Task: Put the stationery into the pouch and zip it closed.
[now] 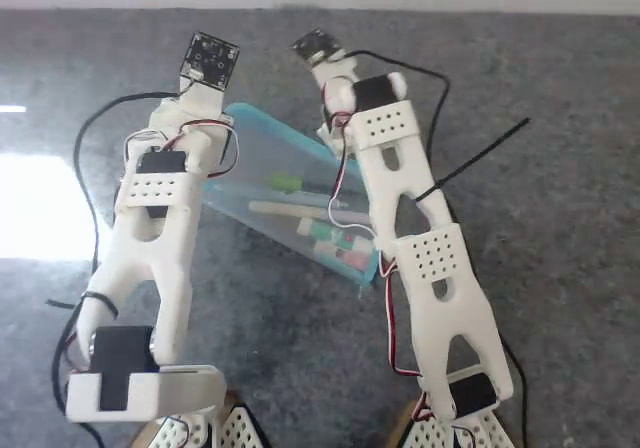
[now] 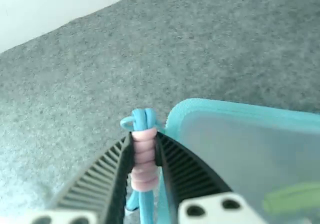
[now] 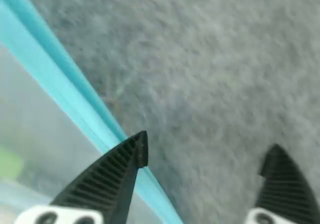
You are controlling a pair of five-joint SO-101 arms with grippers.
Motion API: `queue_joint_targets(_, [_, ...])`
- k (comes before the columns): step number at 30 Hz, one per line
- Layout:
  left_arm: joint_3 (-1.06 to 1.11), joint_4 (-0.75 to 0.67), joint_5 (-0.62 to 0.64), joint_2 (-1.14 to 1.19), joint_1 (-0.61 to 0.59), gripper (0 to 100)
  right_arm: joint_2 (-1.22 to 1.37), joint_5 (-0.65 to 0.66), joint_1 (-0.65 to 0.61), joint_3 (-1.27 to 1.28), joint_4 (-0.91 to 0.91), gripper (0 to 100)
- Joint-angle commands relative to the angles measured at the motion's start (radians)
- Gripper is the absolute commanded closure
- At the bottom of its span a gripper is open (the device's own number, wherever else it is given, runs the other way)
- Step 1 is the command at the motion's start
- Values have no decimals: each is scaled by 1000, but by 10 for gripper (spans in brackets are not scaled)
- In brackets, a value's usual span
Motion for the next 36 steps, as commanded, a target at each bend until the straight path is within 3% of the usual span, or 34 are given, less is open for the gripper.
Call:
queue_joint_targets(1, [2, 2, 18, -71, 11, 990, 1, -37, -12, -6, -107, 632])
queue_joint_targets(8, [42, -63, 17, -84, 37, 990, 16, -89, 22, -3, -395, 712])
queue_joint_targets(13, [51, -63, 18, -167, 38, 990, 18, -89, 7, 0, -456, 698])
queue_joint_targets(20, [51, -21, 20, -361, 37, 990, -2, -86, -31, -17, -225, 701])
queue_joint_targets(28, [27, -25, 20, -471, 37, 990, -122, -55, -21, -292, 163, 700])
queue_joint_targets(36, [15, -21, 15, -597, 37, 990, -300, 25, 15, -281, 213, 701])
